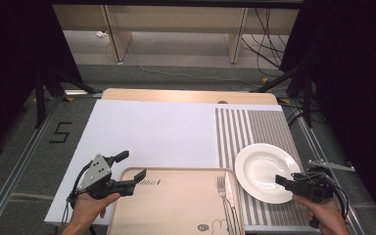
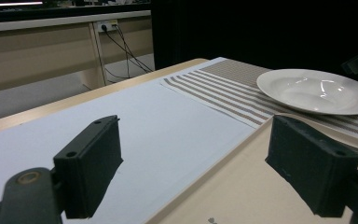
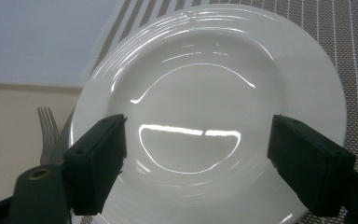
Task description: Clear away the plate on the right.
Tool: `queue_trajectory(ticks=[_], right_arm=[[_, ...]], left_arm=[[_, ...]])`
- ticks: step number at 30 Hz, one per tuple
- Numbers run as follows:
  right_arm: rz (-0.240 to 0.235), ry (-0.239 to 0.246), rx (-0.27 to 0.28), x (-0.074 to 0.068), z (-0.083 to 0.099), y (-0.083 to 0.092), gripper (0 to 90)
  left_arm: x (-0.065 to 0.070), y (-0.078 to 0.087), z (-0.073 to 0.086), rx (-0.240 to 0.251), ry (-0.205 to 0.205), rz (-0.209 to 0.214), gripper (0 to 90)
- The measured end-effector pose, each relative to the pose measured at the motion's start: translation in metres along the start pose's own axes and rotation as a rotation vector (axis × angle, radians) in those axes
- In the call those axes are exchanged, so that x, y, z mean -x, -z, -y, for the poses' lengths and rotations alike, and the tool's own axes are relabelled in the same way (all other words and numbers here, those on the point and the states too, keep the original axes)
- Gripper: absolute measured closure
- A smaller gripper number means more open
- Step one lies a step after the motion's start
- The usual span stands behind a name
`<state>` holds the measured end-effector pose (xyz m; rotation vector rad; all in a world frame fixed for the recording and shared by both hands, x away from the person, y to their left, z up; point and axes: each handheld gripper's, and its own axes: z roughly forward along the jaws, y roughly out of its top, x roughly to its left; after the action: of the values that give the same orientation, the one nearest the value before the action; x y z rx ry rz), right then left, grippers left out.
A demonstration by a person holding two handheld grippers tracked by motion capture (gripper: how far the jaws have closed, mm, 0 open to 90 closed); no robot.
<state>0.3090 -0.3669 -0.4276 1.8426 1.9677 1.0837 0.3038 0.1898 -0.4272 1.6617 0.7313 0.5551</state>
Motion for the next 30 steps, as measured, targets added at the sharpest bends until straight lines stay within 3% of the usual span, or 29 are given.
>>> queue_trajectory(ticks=[1,2,6,9,14,15,17,18,25,26,29,30], right_arm=[[0.016,0.009,-0.027,0.002,-0.001,0.002,20.6],[0.019,-0.028,-0.038,0.0,0.0,0.002,20.6],[0.007,-0.01,-0.011,0.008,0.0,-0.001,20.8],[0.034,-0.044,-0.054,0.008,0.0,0.001,20.8],[0.04,-0.039,-0.04,0.015,0.001,0.001,20.7],[0.035,-0.064,-0.048,0.016,0.001,0.001,20.6],[0.049,-0.059,-0.027,0.019,0.002,0.0,20.7],[0.052,-0.082,-0.044,0.019,0.001,0.001,20.6],[0.055,-0.114,-0.045,0.029,0.002,0.003,20.4],[0.09,-0.101,-0.045,0.03,0.003,0.002,20.4],[0.08,-0.102,-0.029,0.034,0.003,0.0,20.4],[0.094,-0.128,-0.06,0.033,0.002,0.003,20.4]], left_arm=[[0.0,-0.001,0.0,0.011,0.001,0.007,16.9],[0.0,-0.001,0.0,0.009,0.0,0.004,16.9],[-0.001,0.0,0.0,-0.002,-0.001,-0.005,16.9],[0.0,0.0,0.0,-0.002,-0.001,-0.003,16.9],[0.001,0.001,-0.001,0.003,-0.01,0.006,16.9],[0.001,0.001,-0.001,0.002,-0.011,0.007,16.9],[0.001,0.001,0.0,-0.002,-0.009,0.004,16.9],[0.001,0.001,0.0,-0.002,-0.01,0.004,16.9],[0.002,0.001,0.0,-0.002,-0.01,0.007,16.9],[0.001,0.001,0.0,-0.001,-0.01,0.006,16.9],[0.001,0.001,0.0,0.0,-0.011,0.007,16.9],[0.001,0.001,0.0,-0.001,-0.01,0.007,16.9]])
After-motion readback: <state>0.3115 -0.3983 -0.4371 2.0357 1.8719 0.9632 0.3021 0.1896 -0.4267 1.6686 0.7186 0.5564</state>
